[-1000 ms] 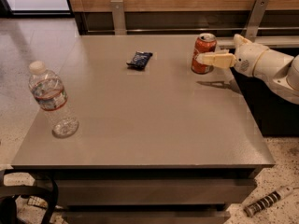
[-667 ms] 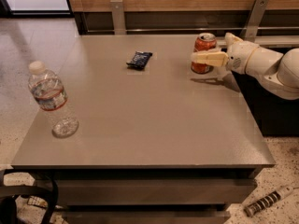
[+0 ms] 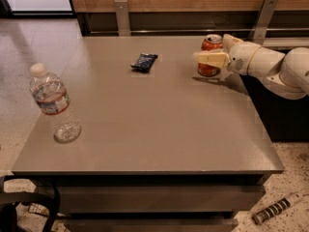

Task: Move coke can near water bottle

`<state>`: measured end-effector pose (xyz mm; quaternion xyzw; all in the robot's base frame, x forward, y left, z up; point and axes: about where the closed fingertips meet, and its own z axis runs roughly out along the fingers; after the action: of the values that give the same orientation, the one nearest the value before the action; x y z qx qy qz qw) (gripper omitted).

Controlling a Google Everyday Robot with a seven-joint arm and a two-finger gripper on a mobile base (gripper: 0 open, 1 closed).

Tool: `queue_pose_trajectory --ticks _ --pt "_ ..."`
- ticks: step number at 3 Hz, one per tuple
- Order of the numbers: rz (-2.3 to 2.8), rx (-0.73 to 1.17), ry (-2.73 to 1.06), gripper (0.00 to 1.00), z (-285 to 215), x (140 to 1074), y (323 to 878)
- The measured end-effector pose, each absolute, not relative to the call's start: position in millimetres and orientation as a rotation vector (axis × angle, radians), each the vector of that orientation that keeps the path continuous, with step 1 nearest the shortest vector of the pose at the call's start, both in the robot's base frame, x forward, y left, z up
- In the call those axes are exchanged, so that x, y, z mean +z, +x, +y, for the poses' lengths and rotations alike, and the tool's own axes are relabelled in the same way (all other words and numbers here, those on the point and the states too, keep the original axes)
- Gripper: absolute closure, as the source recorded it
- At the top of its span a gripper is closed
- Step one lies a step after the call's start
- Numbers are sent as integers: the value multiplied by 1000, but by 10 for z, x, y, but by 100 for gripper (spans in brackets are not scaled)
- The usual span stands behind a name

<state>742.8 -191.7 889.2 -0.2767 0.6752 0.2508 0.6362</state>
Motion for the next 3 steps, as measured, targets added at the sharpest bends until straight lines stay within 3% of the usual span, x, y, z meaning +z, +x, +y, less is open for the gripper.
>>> queue_pose_trajectory --ticks 3 --pt "1539 584 -641 84 -1826 8891 7439"
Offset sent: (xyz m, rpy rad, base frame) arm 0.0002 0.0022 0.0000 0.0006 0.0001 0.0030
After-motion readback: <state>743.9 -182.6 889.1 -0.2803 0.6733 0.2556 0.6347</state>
